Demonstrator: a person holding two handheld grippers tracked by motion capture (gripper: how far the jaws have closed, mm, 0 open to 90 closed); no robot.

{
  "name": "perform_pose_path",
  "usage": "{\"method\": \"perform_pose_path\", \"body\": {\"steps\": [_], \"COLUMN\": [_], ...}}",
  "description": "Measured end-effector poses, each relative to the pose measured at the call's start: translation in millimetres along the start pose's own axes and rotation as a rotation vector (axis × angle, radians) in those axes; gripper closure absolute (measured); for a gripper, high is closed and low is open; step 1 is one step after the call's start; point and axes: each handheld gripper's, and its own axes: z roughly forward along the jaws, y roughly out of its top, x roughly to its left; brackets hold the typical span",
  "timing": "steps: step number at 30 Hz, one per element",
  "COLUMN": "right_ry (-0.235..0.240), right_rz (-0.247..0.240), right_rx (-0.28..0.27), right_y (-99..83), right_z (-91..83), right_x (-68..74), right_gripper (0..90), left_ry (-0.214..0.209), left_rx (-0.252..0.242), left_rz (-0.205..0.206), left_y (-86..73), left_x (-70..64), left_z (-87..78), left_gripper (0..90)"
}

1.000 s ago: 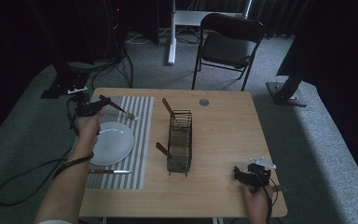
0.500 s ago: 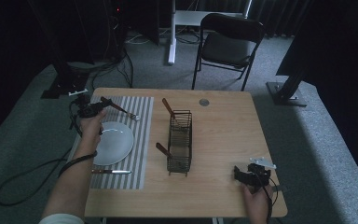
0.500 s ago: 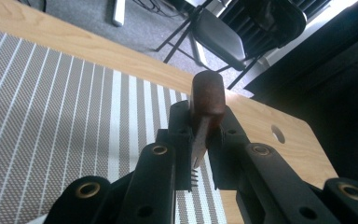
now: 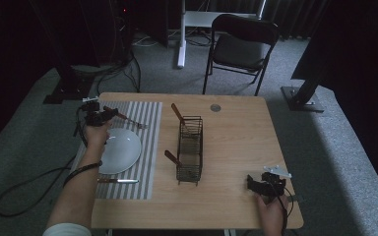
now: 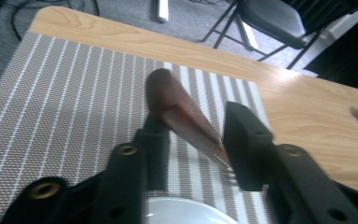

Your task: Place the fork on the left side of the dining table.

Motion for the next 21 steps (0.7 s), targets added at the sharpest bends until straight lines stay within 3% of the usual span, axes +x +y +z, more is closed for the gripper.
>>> {"method": "perform_pose_path", "body": {"steps": [1, 4, 6, 8, 10, 12, 16, 19, 21], "right_ry": [0.000, 0.000, 0.000, 0.000, 0.000, 0.000, 0.000, 0.000, 0.000], "right_rz": [0.000, 0.000, 0.000, 0.000, 0.000, 0.000, 0.000, 0.000, 0.000], "right_rx": [0.000, 0.000, 0.000, 0.000, 0.000, 0.000, 0.000, 0.000, 0.000], "right_y": [0.0, 0.0, 0.0, 0.0, 0.0, 0.0, 0.0, 0.0, 0.0], "right_z": [0.0, 0.0, 0.0, 0.0, 0.0, 0.0, 0.0, 0.0, 0.0], "right_x": [0.0, 0.0, 0.0, 0.0, 0.0, 0.0, 0.0, 0.0, 0.0], "right_gripper": [12.4, 12.4, 12.4, 12.4, 12.4, 12.4, 12.4, 12.4, 12.4], "left_ry": [0.012, -0.013, 0.007, 0.001, 0.017, -0.001, 0.006, 0.011, 0.022], "left_rx": [0.010, 0.054, 0.075, 0.092, 0.092, 0.110, 0.120, 0.127, 0.132], "left_rz": [-0.012, -0.047, -0.023, -0.038, -0.059, -0.090, -0.091, -0.125, -0.116], "left_y": [-0.5, -3.3, -6.7, -9.9, -13.3, -16.9, -22.3, -24.2, -25.5], "left_x": [0.7, 5.8, 7.8, 11.8, 15.5, 19.6, 24.4, 29.9, 31.6], "left_z": [1.8, 6.8, 9.1, 10.9, 11.6, 13.8, 17.5, 20.0, 21.3], "left_gripper": [56.5, 50.2, 49.5, 49.5, 49.5, 49.5, 49.5, 49.4, 46.7]}}
